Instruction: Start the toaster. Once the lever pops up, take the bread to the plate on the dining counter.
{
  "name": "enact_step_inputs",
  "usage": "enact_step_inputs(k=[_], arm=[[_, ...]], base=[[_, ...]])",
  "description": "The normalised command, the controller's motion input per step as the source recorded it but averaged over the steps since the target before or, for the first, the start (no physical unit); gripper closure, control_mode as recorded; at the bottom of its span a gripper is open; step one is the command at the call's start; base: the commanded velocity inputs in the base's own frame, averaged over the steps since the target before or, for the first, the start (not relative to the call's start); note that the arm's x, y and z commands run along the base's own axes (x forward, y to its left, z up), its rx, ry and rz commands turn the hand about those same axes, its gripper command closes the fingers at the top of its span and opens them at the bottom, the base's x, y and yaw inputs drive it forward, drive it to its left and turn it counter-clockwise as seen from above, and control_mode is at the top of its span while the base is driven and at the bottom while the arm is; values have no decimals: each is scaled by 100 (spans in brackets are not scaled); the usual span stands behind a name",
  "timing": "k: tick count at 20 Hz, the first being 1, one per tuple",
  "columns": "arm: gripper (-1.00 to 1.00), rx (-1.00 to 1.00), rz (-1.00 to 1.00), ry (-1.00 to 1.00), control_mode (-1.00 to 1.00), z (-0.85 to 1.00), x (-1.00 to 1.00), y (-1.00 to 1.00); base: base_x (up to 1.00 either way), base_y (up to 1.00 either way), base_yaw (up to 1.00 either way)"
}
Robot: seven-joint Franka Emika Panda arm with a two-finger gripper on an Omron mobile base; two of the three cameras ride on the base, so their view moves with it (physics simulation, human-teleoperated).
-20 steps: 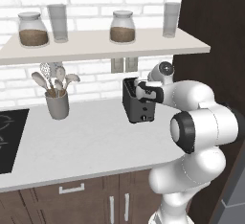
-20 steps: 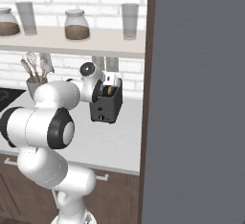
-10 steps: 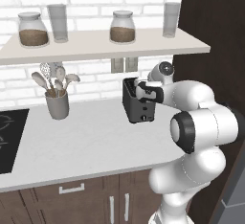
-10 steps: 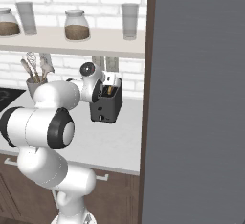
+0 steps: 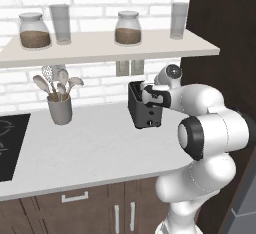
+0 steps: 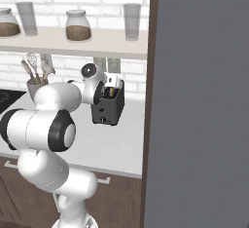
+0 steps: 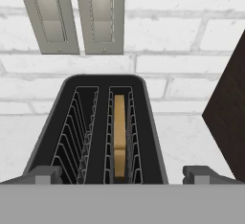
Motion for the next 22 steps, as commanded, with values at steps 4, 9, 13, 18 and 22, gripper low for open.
enact_step_inputs(k=[4, 9, 13, 18, 22], arm=[[-100, 0, 0, 0, -100, 0, 0, 0], [-100, 0, 0, 0, -100, 0, 0, 0], [-100, 0, 0, 0, -100, 0, 0, 0], [-100, 0, 0, 0, -100, 0, 0, 0], [-100, 0, 0, 0, -100, 0, 0, 0]], base=[[0, 0, 0], [0, 0, 0], [0, 0, 0], [0, 0, 0], [0, 0, 0]])
